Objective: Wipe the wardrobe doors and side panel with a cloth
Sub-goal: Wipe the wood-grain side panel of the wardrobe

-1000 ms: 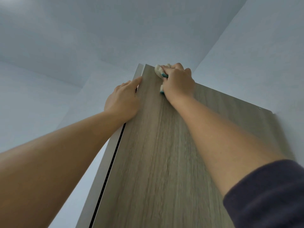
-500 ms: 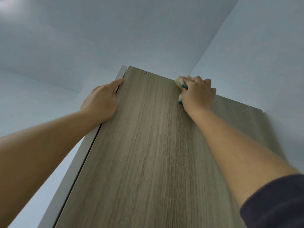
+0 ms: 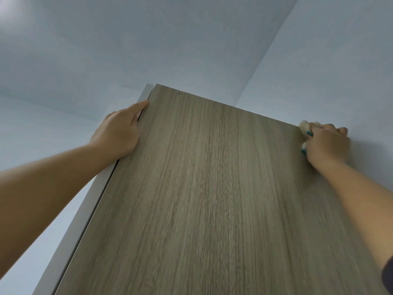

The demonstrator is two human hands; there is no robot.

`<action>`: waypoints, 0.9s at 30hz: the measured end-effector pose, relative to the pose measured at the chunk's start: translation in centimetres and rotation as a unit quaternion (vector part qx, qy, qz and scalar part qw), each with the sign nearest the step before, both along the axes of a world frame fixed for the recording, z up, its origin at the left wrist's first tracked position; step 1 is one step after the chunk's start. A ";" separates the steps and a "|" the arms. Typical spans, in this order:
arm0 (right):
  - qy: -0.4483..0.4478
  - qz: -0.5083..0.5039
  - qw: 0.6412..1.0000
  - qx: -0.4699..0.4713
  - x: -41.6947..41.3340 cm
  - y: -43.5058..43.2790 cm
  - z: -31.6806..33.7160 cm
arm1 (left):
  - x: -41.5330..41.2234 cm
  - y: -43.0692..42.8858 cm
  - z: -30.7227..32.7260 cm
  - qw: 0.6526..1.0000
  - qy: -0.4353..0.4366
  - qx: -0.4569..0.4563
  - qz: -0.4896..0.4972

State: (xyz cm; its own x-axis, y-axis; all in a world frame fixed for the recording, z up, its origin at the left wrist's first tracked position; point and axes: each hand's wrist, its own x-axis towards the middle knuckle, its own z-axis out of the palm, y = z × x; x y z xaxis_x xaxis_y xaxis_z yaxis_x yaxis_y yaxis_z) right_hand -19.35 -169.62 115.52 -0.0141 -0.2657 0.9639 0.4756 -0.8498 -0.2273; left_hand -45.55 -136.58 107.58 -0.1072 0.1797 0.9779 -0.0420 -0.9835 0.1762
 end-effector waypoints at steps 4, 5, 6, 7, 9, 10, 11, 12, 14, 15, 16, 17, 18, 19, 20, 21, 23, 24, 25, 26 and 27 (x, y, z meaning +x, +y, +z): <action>0.017 -0.016 1.000 0.008 1.1 -1.1 -0.5 | 0.0 0.1 -0.1 1.000 -0.002 0.001 -0.009; 0.027 -0.018 0.999 0.016 1.2 -1.5 -0.6 | 0.0 0.0 0.0 1.000 0.000 0.002 -0.013; 0.037 -0.020 0.999 0.023 1.4 -1.7 -0.6 | 0.0 0.1 0.0 1.000 0.001 0.003 -0.013; 0.046 -0.023 0.998 0.029 1.7 -2.1 -0.8 | 0.0 0.1 0.0 1.000 0.001 0.004 -0.012; 0.057 -0.030 0.997 0.032 2.4 -2.6 -1.0 | 0.0 0.2 0.0 1.000 0.001 0.005 -0.017; 0.060 -0.033 0.997 0.034 2.6 -2.8 -1.1 | 0.1 0.2 0.1 1.000 0.002 0.006 -0.020; 0.065 -0.035 0.997 0.037 2.7 -2.9 -1.1 | 0.1 0.2 0.1 1.000 0.002 0.006 -0.021; 0.068 -0.034 0.996 0.040 2.7 -2.9 -1.1 | 0.1 0.1 0.1 1.000 0.001 0.006 -0.024; 0.069 -0.011 0.996 0.054 2.5 -2.7 -1.1 | 0.1 0.1 0.1 1.000 -0.002 0.007 -0.027; 0.067 0.015 0.995 0.073 2.4 -2.7 -1.2 | 0.1 0.0 0.1 1.000 -0.002 0.008 -0.027; 0.061 0.050 0.992 0.098 2.2 -2.6 -1.2 | 0.1 0.0 0.1 1.000 -0.002 0.009 -0.027; 0.052 0.090 0.987 0.124 2.1 -2.4 -1.3 | 0.1 -0.1 0.1 1.000 -0.003 0.012 -0.028; 0.046 0.129 0.980 0.146 1.7 -1.9 -1.5 | 0.0 0.0 0.1 1.000 -0.003 0.014 -0.028; 0.043 0.162 0.973 0.161 1.3 -1.4 -1.7 | 0.1 -0.1 0.1 0.999 -0.003 0.016 -0.030; 0.037 0.188 0.967 0.167 0.7 -0.6 -1.9 | 0.1 0.0 0.1 0.999 -0.003 0.016 -0.033; 0.024 0.210 0.963 0.167 0.0 0.4 -2.0 | 0.1 0.0 0.2 0.999 -0.005 0.015 -0.037; -0.010 0.238 0.960 0.146 -1.7 2.7 -1.9 | 0.0 0.3 0.3 0.999 -0.005 0.014 -0.048; -0.023 0.244 0.961 0.132 -2.7 3.9 -1.8 | 0.1 0.4 0.3 0.999 -0.003 0.017 -0.052; -0.034 0.250 0.961 0.118 -3.8 5.2 -1.5 | 0.2 0.5 0.3 0.998 0.000 0.020 -0.054; -0.047 0.259 0.959 0.103 -5.0 6.6 -1.3 | 0.2 0.6 0.3 0.998 0.002 0.022 -0.057; -0.064 0.269 0.957 0.083 -6.3 8.2 -1.1 | 0.2 0.6 0.4 0.998 0.004 0.025 -0.060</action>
